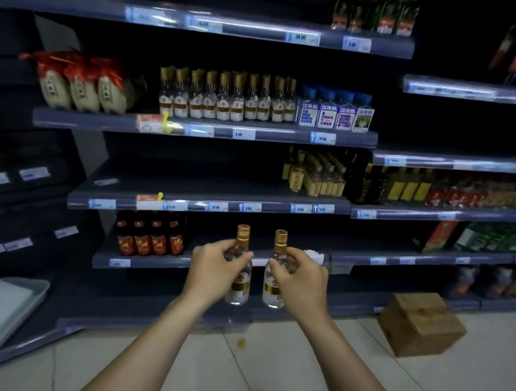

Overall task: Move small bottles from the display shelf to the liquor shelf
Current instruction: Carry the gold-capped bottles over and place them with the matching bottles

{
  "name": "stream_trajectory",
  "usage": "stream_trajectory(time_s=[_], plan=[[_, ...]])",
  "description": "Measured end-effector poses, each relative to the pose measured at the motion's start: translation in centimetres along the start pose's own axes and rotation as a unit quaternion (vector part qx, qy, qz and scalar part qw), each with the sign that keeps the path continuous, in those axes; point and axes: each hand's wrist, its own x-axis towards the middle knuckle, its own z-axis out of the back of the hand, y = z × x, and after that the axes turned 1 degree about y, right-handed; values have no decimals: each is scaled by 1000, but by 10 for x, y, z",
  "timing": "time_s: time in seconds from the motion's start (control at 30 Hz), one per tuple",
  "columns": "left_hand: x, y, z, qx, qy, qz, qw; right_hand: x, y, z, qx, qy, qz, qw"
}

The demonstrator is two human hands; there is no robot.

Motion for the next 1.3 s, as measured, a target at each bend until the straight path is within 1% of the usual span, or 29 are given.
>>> stream_trajectory(time_s=[0.13, 0.23, 0.3, 0.4, 0.53, 0.63, 0.73, 0.83, 0.97, 1.07, 1.2, 1.3], plan=[[83, -20, -36, 25, -46, -16, 998, 96, -14, 13, -7, 7, 34, 999], [137, -27, -51, 21, -77, -6, 997, 161, -23, 9, -8, 8, 35, 999], [170, -29, -58, 12, -80, 1, 997, 196, -27, 1, 0, 14, 36, 999], [224, -27, -63, 26, -96, -12, 995, 247, -29, -12, 10, 22, 57, 998], [308, -17, -65, 36, -121, -51, 991, 328, -27, -39, -18, 7, 90, 996], [374, -18, -63, 49, -119, -77, 989, 390, -9, -56, -34, -16, 115, 993], [435, -33, -54, 39, -139, -91, 985, 447, 17, -66, -35, -55, 150, 987], [487, -54, -45, 60, -179, -144, 972, 498, 39, -69, -31, -85, 179, 980], [535, -65, -36, 81, -201, -169, 961, 549, 53, -71, -22, -82, 188, 979], [555, -61, -39, 92, -207, -186, 956, 576, 53, -77, -13, -98, 191, 977], [567, -54, -47, 91, -241, -164, 952, 590, 44, -90, -9, -88, 186, 979], [575, -50, -51, 112, -241, -153, 952, 596, 36, -101, -5, -72, 185, 980]])
